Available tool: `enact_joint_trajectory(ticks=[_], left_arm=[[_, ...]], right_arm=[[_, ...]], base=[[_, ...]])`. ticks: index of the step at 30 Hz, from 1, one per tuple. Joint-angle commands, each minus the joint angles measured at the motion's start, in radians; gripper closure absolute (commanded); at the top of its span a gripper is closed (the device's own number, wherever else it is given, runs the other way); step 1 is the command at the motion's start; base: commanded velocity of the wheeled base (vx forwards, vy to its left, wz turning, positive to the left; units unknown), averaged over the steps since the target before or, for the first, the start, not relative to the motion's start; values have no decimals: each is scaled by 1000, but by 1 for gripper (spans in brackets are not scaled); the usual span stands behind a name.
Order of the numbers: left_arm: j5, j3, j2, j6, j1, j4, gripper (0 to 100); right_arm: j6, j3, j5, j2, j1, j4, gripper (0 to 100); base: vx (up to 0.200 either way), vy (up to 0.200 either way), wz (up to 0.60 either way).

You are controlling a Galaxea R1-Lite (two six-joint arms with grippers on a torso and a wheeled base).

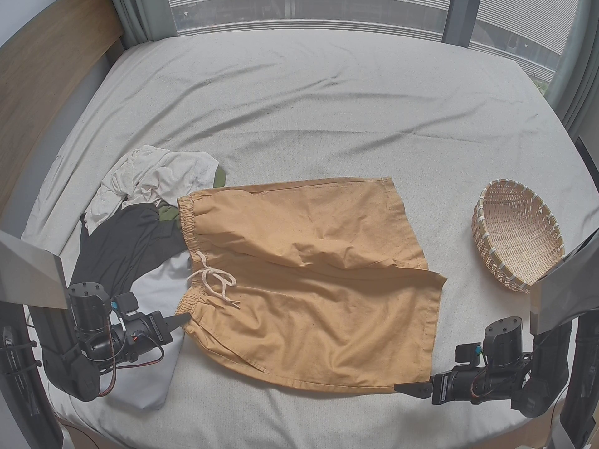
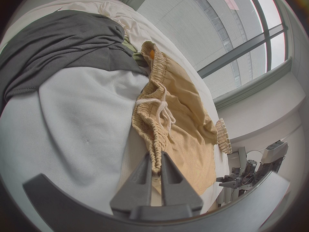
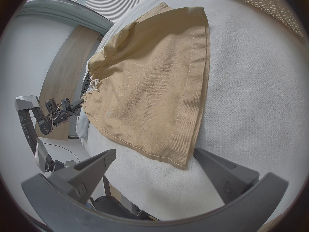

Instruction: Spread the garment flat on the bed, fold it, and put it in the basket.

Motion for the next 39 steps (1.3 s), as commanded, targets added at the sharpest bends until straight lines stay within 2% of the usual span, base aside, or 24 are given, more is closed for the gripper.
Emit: enact_joint_trajectory(ticks=[1,15,23,24,26,27,29,32,36,39], left_arm=[[0,0,0,1,1,-1,100],[0,-2,2,1,3,-1,100],[-6,24,-18,2,1,-1,100],[-34,44,-30,2,1,-1,100],[-39,46,-32,2,1,-1,100],[-106,79,-50,5,6,-1,100],[-137,101,-53,10,10,-1,100],[-155,121,-55,42,13,1,100],[-212,185,-46,180,33,2,100],[-233,199,-38,232,46,15,100]], right_arm=[[-1,17,-1,10,-1,-9,100],[-1,17,-25,-42,0,6,100],[-1,17,-25,-85,28,48,100],[0,17,-25,-107,48,68,100],[-1,17,-25,-108,49,69,100],[-1,17,-25,-151,60,105,100],[-4,17,-25,-194,66,144,100],[-9,17,-25,-242,75,192,100],[-40,17,-25,-317,86,281,100],[-66,17,-25,-354,91,344,100]], base=[[0,0,0],[0,0,0],[0,0,0],[0,0,0],[0,0,0],[0,0,0],[0,0,0],[0,0,0],[0,0,0],[0,0,0]])
